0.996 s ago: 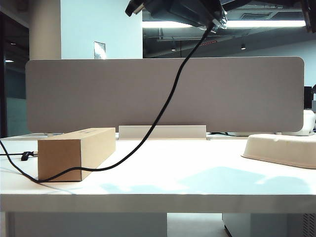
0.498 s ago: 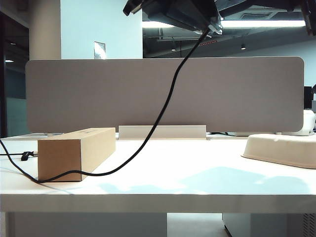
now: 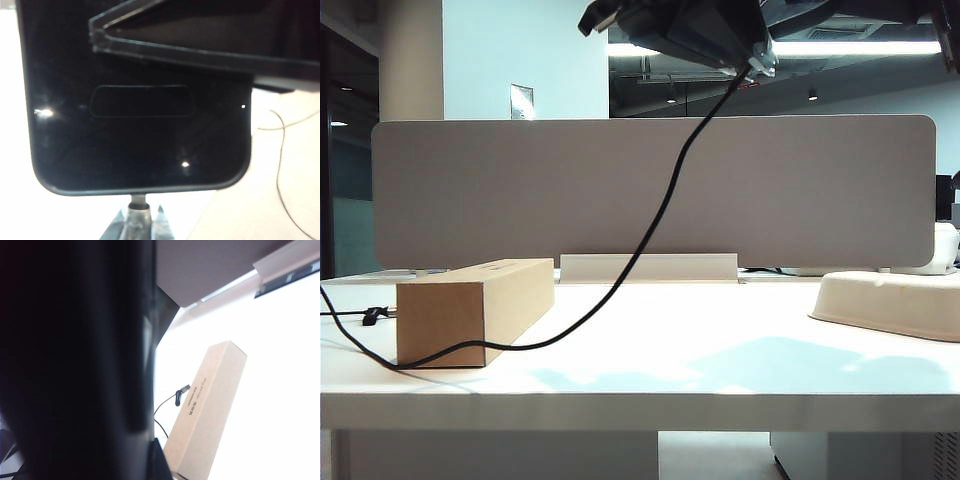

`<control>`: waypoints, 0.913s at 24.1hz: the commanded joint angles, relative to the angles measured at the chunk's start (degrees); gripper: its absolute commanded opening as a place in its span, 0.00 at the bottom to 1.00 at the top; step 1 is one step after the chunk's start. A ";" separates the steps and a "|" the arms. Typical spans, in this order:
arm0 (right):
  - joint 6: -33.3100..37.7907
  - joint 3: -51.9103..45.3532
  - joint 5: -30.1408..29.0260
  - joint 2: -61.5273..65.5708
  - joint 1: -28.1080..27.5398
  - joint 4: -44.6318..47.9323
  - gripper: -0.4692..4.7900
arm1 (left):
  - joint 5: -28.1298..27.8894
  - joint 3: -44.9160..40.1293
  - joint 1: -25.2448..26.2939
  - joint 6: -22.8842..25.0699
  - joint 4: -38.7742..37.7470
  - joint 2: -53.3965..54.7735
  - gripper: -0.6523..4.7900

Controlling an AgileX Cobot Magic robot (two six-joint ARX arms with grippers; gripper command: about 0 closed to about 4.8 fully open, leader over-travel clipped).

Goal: Pick up the charging cable and the phone, plug the charging cable into the charging port on the phone, and finally place them back on the table.

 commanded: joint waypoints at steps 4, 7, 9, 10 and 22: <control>-0.66 0.35 -1.31 -0.13 0.26 0.39 0.09 | -0.15 0.85 -0.11 0.22 1.05 -0.31 0.11; -0.87 0.35 -1.31 -0.13 0.28 0.37 0.09 | 1.46 0.85 -0.15 0.20 1.11 0.13 0.11; -0.87 0.33 -1.31 -0.13 0.28 0.37 0.09 | 1.88 0.85 -0.28 0.20 1.09 0.13 0.11; -0.87 0.33 -1.27 -0.13 0.26 0.37 0.09 | 2.01 0.85 -0.31 0.20 1.11 0.13 0.11; -1.99 0.31 -1.09 -0.13 0.26 -0.87 0.09 | 1.79 0.98 -1.44 0.20 1.46 0.13 0.11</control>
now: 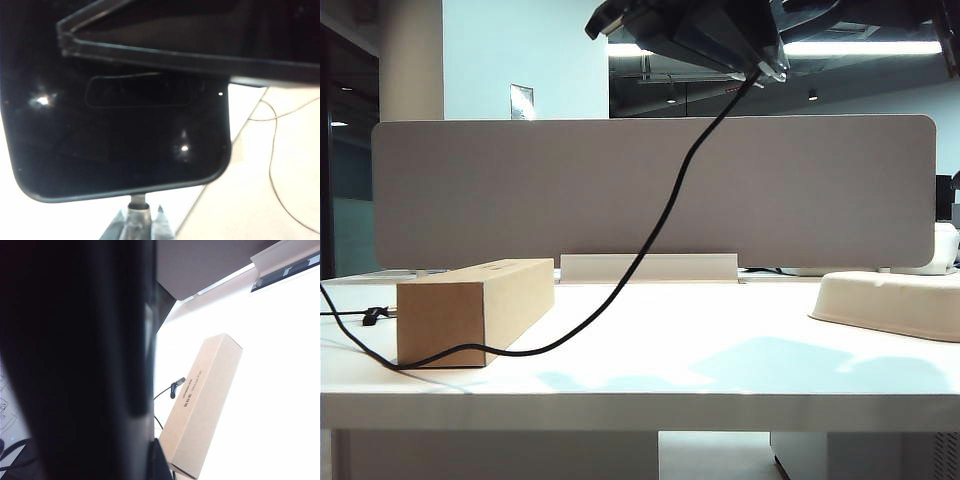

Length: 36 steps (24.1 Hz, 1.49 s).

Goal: Pick up the charging cable and the phone, plug the charging cable into the charging port on the phone, and finally place them back on the table.

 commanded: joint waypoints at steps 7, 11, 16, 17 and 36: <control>-0.42 0.31 -1.01 -0.11 0.24 0.76 0.09 | -5.57 1.09 -0.17 2.64 5.90 -0.31 0.11; -0.37 0.31 -1.57 -0.11 0.24 0.76 0.09 | -7.23 1.09 -0.15 4.00 6.34 -0.31 0.11; -0.13 0.31 -1.99 -0.11 0.24 0.79 0.09 | -6.99 1.09 -0.20 4.31 6.40 -0.31 0.11; 0.04 0.31 -1.99 -0.11 0.24 0.79 0.09 | -7.02 1.09 -0.24 4.76 5.95 -0.31 0.11; 0.96 0.33 -0.87 -0.11 0.22 1.25 0.09 | -13.62 1.05 -3.93 5.14 7.93 1.88 0.11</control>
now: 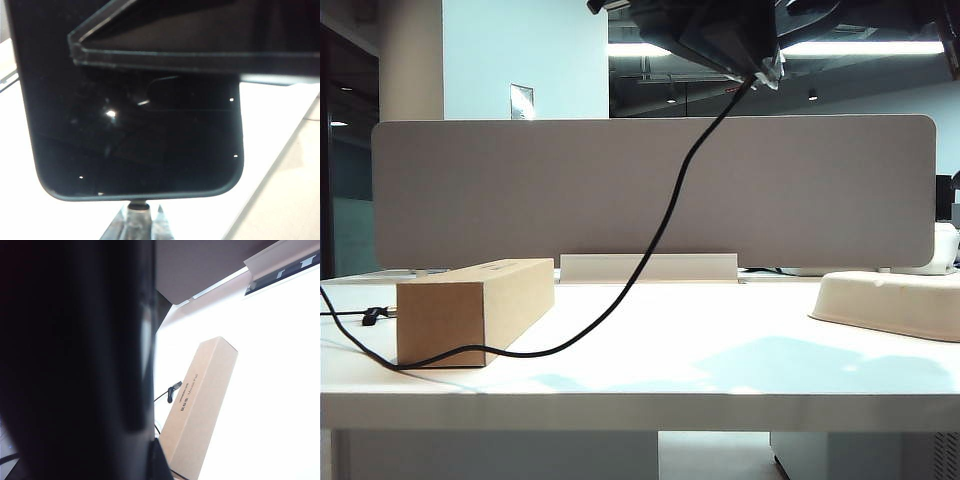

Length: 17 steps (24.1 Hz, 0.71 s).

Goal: Pick up the charging cable and the phone, plug the charging cable into the charging port on the phone, and finally place them back on the table.

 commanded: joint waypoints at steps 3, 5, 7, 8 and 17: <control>0.00 0.33 -1.77 -0.17 0.28 1.20 0.09 | 0.46 0.66 -0.11 -0.20 5.86 -0.31 0.11; -0.59 0.31 -1.77 -0.11 0.28 1.16 0.09 | 0.61 0.68 -0.11 -0.20 5.84 -0.31 0.11; -1.51 0.31 -1.95 0.09 0.28 1.07 0.09 | 0.61 0.92 -0.11 -0.22 5.75 -0.31 0.11; -1.53 0.28 -1.97 0.11 0.28 0.96 0.09 | 0.61 1.11 -0.11 -0.22 5.70 -0.31 0.11; -3.50 0.26 -2.01 0.15 0.28 0.72 0.09 | 3.17 5.92 0.09 -3.41 2.73 -0.26 0.11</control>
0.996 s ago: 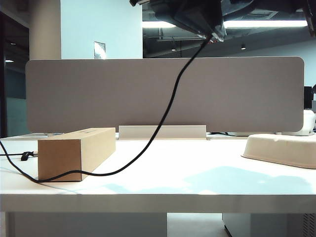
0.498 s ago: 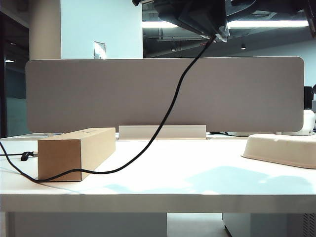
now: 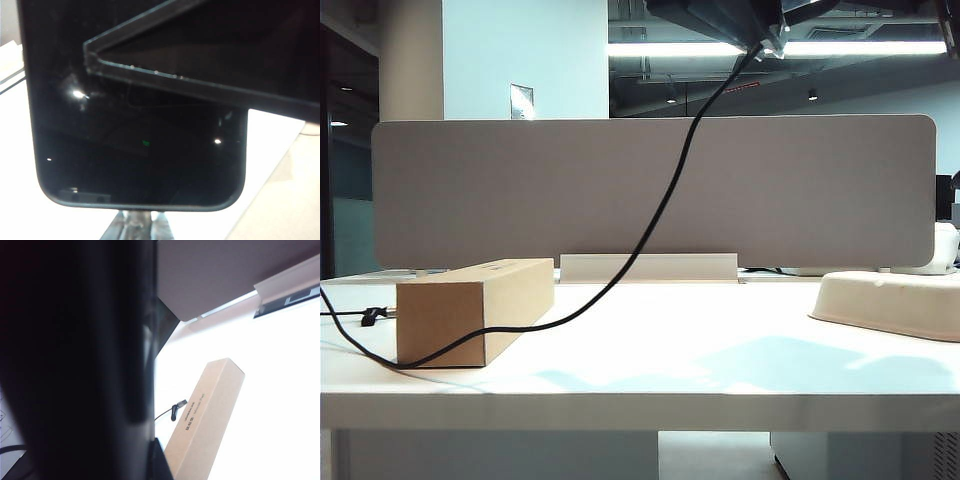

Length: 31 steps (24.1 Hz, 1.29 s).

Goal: Pick up the charging cable and the phone, plug the charging cable into the charging port on the phone, and finally place them back on the table.

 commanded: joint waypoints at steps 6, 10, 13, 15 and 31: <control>-2.03 -0.24 -1.81 0.26 0.33 -1.84 0.09 | 1.97 1.36 -0.22 -0.24 -1.07 -0.57 0.12; -4.02 -0.24 -0.11 0.26 0.31 -2.05 0.09 | 1.99 1.36 -0.15 -0.22 -8.63 -0.57 0.47; -5.18 -0.24 2.14 0.26 0.26 -2.86 0.09 | 2.03 1.40 -0.15 0.17 -12.26 -0.76 0.48; -5.84 -0.24 4.46 0.26 0.15 -3.89 0.09 | 2.21 1.40 -0.26 0.20 -16.09 -1.90 0.63; 0.31 -0.24 11.30 8.74 -12.48 -9.38 0.09 | -8.28 1.38 6.27 7.67 -32.92 -17.92 0.20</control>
